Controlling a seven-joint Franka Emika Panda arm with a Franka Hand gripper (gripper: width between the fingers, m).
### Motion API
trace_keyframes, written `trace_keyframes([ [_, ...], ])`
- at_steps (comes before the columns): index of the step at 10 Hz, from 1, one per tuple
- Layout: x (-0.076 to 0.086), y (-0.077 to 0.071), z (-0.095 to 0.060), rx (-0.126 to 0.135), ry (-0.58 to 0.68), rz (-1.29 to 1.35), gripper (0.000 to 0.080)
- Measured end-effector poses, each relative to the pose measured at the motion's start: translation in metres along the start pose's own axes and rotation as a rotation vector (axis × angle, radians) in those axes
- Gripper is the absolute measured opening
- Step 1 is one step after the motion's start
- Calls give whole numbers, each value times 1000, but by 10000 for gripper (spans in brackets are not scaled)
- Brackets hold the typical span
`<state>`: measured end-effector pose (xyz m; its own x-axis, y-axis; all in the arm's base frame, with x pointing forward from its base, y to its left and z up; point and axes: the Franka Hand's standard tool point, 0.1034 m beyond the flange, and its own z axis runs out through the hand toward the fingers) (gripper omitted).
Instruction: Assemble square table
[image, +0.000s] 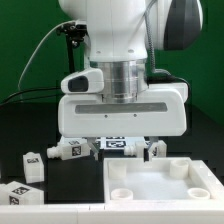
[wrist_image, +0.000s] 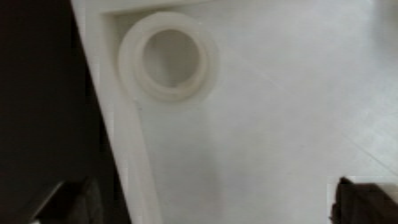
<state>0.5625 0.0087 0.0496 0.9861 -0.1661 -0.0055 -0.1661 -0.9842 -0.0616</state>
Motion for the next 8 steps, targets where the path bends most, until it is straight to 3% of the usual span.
trace_keyframes([
  [1, -1, -2, 0, 0, -2, -1, 649],
  [3, -20, -29, -13, -2, -34, -15, 649],
  [4, -31, -41, -18, -16, -51, -16, 649],
  [5, -32, -46, -18, -30, -35, 2, 649],
  [8, -33, -48, -18, -35, -36, -24, 649],
])
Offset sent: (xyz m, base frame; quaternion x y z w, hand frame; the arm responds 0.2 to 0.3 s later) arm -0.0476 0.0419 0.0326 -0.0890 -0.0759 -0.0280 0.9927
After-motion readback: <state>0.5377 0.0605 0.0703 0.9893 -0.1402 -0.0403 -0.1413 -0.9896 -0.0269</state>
